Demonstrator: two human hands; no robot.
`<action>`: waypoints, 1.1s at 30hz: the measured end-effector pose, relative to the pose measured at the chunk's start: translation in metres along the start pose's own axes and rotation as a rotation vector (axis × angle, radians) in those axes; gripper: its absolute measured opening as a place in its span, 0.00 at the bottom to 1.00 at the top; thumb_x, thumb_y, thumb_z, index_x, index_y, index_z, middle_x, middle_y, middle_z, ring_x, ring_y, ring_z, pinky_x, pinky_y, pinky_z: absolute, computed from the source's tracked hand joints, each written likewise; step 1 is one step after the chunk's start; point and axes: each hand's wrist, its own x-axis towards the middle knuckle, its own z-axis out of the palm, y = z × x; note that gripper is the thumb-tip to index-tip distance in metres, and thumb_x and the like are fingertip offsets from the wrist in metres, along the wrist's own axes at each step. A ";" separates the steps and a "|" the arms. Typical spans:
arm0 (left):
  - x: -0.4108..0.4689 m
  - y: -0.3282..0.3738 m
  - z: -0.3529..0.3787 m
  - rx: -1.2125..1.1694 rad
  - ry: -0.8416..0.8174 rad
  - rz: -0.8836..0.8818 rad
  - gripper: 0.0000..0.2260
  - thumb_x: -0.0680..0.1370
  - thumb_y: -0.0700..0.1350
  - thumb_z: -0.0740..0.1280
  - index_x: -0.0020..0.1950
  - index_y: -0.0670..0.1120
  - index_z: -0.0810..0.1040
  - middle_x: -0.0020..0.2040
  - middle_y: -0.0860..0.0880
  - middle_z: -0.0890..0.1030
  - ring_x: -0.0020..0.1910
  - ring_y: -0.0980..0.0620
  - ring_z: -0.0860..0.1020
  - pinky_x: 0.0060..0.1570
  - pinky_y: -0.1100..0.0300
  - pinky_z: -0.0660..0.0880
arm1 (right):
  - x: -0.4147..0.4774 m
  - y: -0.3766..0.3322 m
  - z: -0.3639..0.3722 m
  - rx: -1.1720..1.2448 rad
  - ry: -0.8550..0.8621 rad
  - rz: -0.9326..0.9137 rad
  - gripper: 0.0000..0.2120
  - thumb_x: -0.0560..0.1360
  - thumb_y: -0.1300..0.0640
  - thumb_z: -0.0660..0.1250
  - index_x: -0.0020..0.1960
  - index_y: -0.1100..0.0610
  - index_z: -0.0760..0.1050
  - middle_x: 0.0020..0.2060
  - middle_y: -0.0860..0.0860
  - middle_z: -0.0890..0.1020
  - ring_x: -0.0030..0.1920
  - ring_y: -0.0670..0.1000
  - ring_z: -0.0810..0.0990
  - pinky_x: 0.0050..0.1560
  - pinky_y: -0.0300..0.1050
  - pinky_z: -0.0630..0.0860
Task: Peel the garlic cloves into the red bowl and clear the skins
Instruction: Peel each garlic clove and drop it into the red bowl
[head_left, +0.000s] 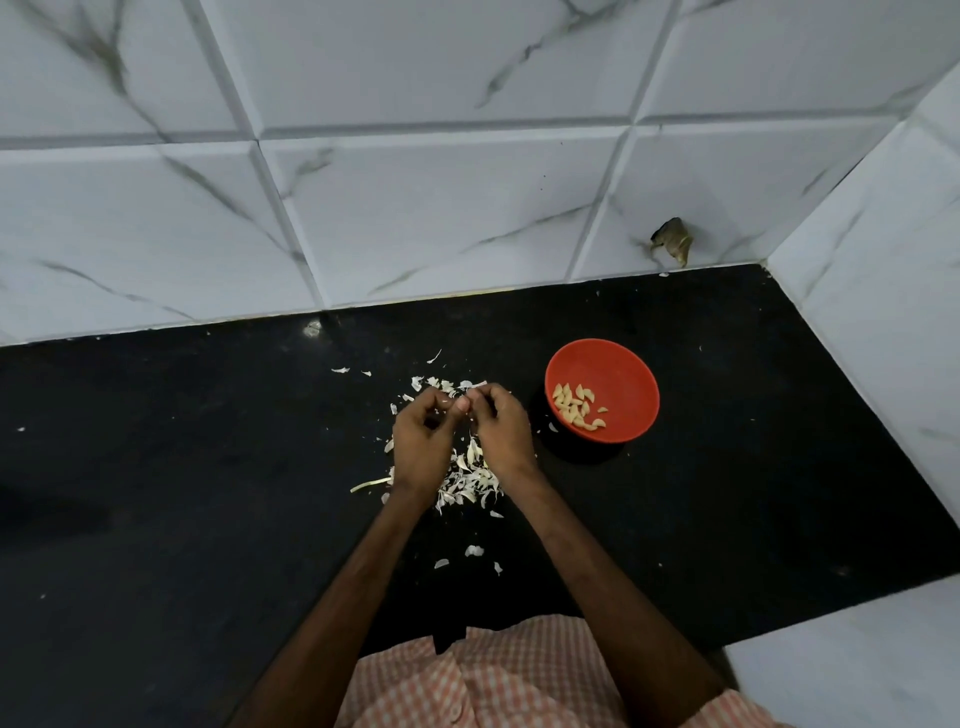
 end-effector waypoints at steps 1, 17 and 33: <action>-0.001 0.001 0.000 -0.021 -0.003 0.004 0.09 0.80 0.40 0.69 0.45 0.35 0.78 0.41 0.33 0.80 0.41 0.41 0.77 0.46 0.36 0.75 | 0.000 -0.001 -0.001 0.016 0.017 0.001 0.11 0.83 0.56 0.63 0.52 0.64 0.78 0.46 0.55 0.83 0.48 0.53 0.82 0.53 0.51 0.77; 0.001 0.002 -0.004 -0.160 0.076 -0.133 0.06 0.80 0.40 0.70 0.51 0.38 0.82 0.43 0.43 0.83 0.42 0.48 0.78 0.46 0.49 0.75 | 0.000 -0.008 -0.023 0.031 -0.013 -0.233 0.05 0.77 0.63 0.71 0.53 0.60 0.80 0.49 0.48 0.84 0.50 0.40 0.81 0.48 0.29 0.73; 0.005 0.000 -0.013 0.293 -0.149 0.088 0.06 0.82 0.48 0.67 0.47 0.50 0.79 0.34 0.59 0.79 0.32 0.61 0.73 0.34 0.61 0.68 | 0.004 -0.007 -0.030 0.071 -0.124 -0.243 0.04 0.74 0.66 0.73 0.48 0.61 0.82 0.45 0.50 0.84 0.51 0.49 0.83 0.55 0.45 0.80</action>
